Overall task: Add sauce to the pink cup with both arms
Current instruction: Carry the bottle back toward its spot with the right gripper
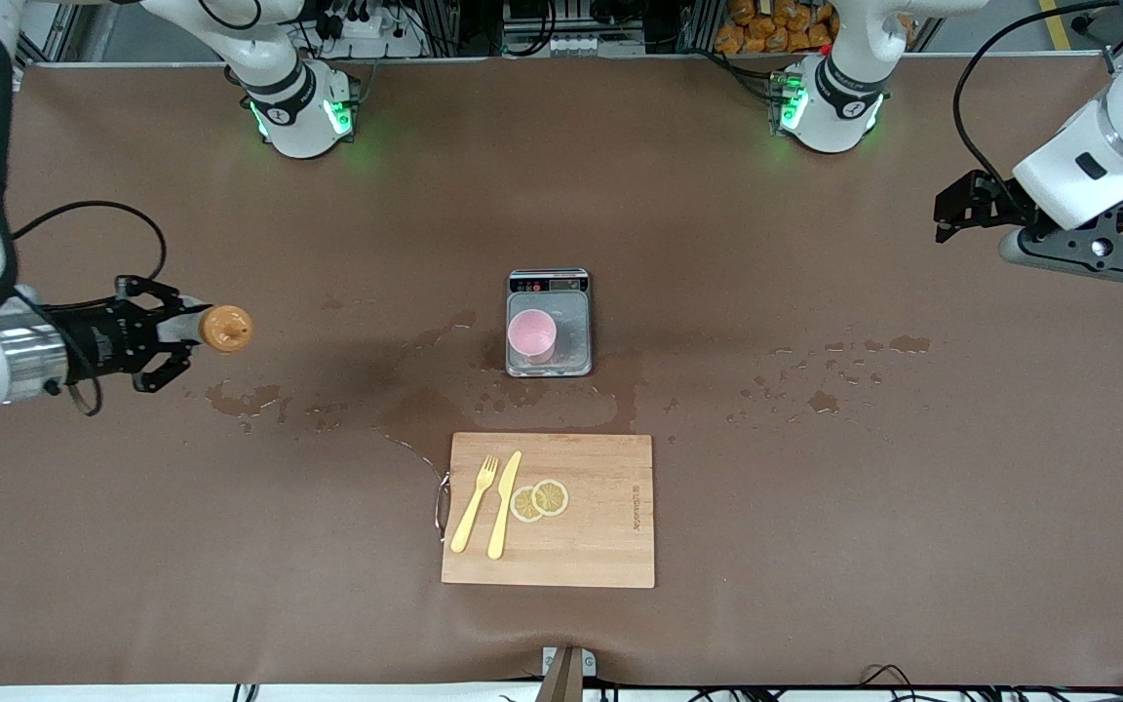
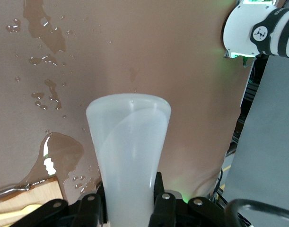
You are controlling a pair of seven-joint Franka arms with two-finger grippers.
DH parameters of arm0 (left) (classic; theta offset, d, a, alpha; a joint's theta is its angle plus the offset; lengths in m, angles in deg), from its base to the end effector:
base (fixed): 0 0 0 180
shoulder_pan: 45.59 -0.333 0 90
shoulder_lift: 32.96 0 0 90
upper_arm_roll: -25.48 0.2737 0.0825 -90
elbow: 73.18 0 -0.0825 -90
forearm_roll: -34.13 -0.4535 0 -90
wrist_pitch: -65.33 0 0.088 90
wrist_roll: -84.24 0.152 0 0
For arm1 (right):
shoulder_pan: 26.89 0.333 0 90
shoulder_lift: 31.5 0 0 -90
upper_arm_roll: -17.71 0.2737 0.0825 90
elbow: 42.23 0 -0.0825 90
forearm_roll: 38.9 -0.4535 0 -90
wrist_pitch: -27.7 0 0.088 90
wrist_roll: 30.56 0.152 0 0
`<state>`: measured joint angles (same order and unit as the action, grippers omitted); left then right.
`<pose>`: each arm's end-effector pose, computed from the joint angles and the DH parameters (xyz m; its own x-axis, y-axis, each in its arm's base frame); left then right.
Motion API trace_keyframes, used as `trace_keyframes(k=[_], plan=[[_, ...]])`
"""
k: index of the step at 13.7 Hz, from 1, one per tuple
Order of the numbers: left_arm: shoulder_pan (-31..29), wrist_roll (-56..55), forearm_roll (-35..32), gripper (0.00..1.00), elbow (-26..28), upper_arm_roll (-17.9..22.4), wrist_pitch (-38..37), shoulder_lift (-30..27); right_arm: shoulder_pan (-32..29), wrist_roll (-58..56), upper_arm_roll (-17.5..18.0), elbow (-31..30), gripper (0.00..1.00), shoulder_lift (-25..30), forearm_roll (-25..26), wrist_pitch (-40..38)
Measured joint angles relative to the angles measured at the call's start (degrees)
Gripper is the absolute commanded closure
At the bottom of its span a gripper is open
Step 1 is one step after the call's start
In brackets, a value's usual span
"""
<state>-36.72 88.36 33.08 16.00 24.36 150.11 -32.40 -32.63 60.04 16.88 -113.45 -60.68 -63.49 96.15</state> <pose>0.6040 -0.1034 0.5314 0.9664 -0.2415 -0.0875 -0.2434 -0.9698 -0.0119 0.6674 -0.0026 0.3705 -0.1864 -0.8984 -0.3976 -0.8640 -0.0428 0.5016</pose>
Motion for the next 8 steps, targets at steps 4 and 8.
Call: trace_keyframes(k=[4,8], plan=[[0.0,0.0,0.0,0.00,0.0,0.0,0.0,0.0,-6.6,-11.2,-0.1,-3.4,0.83,-0.1,-4.8,0.3],[0.0,0.0,0.0,0.00,0.0,0.0,0.0,0.0,-12.9,-23.3,-0.2,-7.2,0.83,-3.1,-10.4,1.1]])
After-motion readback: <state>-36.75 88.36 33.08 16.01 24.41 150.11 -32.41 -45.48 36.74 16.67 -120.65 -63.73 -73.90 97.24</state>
